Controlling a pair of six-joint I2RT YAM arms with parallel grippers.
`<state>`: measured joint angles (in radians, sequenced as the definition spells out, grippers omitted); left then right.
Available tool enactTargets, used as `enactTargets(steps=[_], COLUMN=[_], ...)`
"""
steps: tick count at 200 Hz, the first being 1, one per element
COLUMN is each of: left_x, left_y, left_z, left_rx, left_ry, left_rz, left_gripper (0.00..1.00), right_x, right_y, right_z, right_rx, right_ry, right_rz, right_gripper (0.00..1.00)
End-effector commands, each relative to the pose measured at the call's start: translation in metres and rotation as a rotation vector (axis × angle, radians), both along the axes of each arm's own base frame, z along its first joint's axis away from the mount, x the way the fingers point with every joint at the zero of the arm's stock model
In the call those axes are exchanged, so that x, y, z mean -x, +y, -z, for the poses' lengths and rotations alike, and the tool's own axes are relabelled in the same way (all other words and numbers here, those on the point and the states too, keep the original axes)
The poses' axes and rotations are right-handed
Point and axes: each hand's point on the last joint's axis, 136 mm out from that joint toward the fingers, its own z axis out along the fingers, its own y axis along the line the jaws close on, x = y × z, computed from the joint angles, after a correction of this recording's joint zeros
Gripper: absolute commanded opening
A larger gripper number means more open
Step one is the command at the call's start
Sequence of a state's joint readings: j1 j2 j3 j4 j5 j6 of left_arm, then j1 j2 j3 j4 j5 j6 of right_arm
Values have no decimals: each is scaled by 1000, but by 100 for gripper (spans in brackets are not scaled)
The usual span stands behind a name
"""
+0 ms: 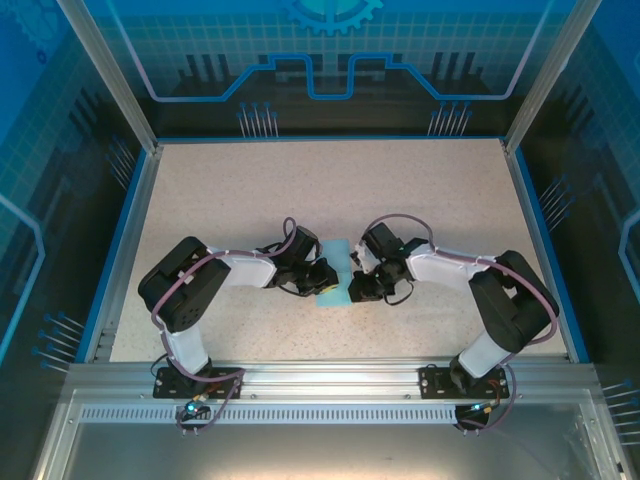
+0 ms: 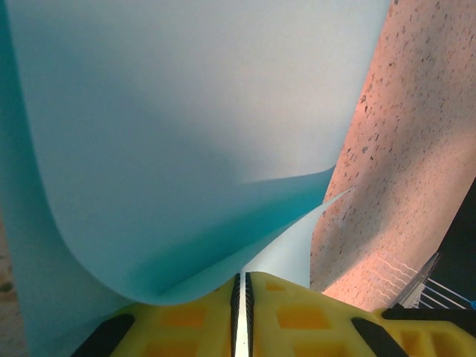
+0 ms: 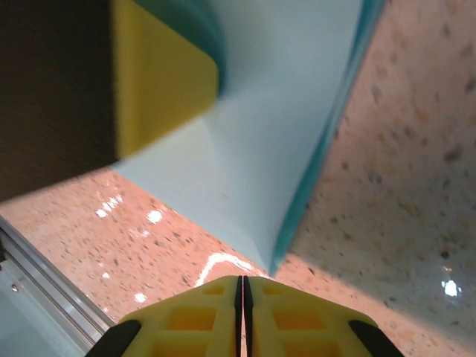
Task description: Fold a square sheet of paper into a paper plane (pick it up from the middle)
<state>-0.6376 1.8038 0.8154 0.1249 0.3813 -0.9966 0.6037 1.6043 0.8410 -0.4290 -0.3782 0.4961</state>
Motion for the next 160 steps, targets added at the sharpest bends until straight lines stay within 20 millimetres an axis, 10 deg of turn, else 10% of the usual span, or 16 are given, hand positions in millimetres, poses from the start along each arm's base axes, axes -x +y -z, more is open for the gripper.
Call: enactTargets(steps=[1, 160], left_x=[3, -6], left_y=[14, 15], left_z=[17, 8], left_rx=[-69, -62], left_ry=[34, 10], left_rz=[-42, -60], left_gripper=[16, 16], right_x=[-11, 27], right_y=[18, -27], right_z=[-7, 53], right_rx=[-34, 150], right_ry=[-13, 133], right_rz=[-23, -50], right_gripper=[12, 11])
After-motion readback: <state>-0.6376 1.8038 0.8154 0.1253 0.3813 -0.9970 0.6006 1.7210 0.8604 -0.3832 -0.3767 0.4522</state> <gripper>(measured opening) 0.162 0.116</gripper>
